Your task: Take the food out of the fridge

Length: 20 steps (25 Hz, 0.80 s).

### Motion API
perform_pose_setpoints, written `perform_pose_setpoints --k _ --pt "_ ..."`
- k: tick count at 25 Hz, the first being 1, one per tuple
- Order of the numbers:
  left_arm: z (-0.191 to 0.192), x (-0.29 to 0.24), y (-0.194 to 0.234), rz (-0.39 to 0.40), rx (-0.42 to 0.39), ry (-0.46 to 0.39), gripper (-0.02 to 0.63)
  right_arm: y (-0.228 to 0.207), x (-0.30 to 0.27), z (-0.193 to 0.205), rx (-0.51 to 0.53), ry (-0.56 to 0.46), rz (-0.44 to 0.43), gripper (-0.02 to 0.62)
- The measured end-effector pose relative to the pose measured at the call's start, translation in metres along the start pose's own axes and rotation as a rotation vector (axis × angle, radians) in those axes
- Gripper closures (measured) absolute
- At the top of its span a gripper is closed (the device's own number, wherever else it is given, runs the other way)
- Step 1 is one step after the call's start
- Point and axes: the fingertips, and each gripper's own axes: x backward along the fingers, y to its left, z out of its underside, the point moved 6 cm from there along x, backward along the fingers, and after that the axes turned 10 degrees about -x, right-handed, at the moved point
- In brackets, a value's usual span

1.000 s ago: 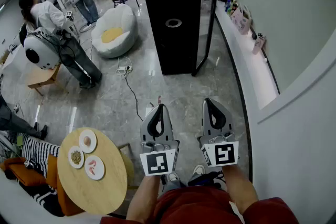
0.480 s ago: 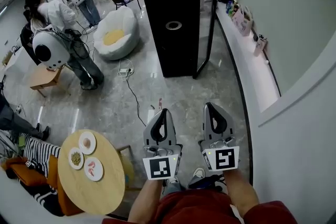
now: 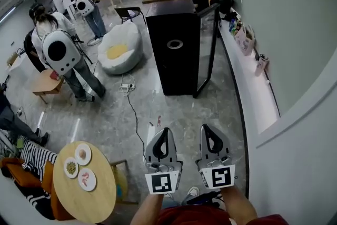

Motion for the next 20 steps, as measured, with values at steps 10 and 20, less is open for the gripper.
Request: perform_pose_setpoints --k 10,20 --pt "0.002 -0.017 0.001 -0.058 -0.011 0.000 0.594 -0.014 -0.021 0.001 -0.027 0.002 -0.040 0.574" --pt "0.021 -0.060 0.037 -0.020 -0.100 0.022 0.594 -0.014 -0.078 0.018 0.014 0.020 -0.047 0.572"
